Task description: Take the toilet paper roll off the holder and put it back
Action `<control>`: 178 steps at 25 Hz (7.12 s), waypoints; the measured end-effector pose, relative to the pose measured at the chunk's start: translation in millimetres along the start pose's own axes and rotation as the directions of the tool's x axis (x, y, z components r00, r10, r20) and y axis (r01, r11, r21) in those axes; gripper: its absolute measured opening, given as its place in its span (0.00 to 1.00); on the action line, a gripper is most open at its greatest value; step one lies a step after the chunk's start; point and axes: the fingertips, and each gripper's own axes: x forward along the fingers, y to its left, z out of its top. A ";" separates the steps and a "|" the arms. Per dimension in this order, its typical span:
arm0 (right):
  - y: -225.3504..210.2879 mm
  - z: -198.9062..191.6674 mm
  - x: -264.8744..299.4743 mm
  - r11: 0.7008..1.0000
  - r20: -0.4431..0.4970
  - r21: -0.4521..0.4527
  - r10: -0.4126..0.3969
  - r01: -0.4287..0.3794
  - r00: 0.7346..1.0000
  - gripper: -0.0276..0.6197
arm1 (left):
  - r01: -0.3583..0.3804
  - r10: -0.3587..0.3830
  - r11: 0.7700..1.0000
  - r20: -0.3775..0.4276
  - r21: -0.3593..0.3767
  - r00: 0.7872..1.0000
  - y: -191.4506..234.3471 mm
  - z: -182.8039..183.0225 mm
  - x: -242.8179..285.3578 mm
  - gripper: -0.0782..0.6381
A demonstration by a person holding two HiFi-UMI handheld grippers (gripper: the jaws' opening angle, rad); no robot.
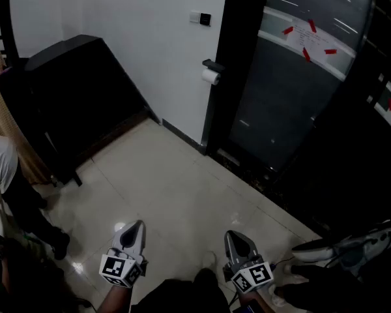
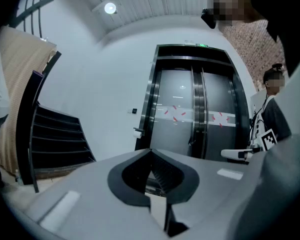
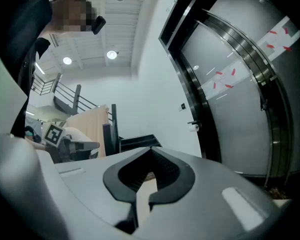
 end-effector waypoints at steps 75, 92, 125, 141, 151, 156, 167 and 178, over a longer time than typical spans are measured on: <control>-339.0 71.2 411.6 0.996 -0.004 0.045 -0.080 0.080 0.997 0.06 | 0.068 -0.069 0.996 -0.031 -0.052 0.997 124.4 24.9 534.1 0.11; -446.6 100.3 507.4 0.997 0.020 0.058 0.050 -0.051 0.999 0.06 | -0.038 0.038 0.999 -0.013 -0.013 0.999 115.3 37.5 645.3 0.11; -611.1 156.3 597.8 0.998 0.062 0.031 0.055 -0.057 0.997 0.06 | -0.050 0.048 0.997 0.031 0.061 0.998 84.8 50.3 835.8 0.11; -609.0 170.6 622.4 0.998 0.121 -0.014 -0.065 0.067 0.990 0.06 | 0.127 -0.132 0.990 0.066 0.065 0.989 107.5 74.7 898.6 0.11; -611.5 172.1 633.3 0.997 0.109 -0.024 -0.068 0.071 0.992 0.06 | 0.155 -0.164 0.877 0.020 -0.455 0.986 133.5 44.0 924.3 0.15; -612.4 170.5 635.8 0.997 0.096 -0.025 -0.070 0.073 0.993 0.06 | 0.125 -0.154 0.398 0.068 -0.909 0.986 141.9 6.2 952.7 0.50; -628.3 172.3 618.3 0.989 0.093 -0.022 -0.142 0.144 0.986 0.06 | 0.020 -0.089 0.328 -0.009 -0.945 0.996 160.5 -46.4 987.8 0.72; -650.6 175.7 594.7 0.973 0.117 -0.013 -0.227 0.230 0.967 0.06 | 0.062 -0.133 0.258 0.028 -0.964 0.991 142.3 -50.0 1021.4 0.73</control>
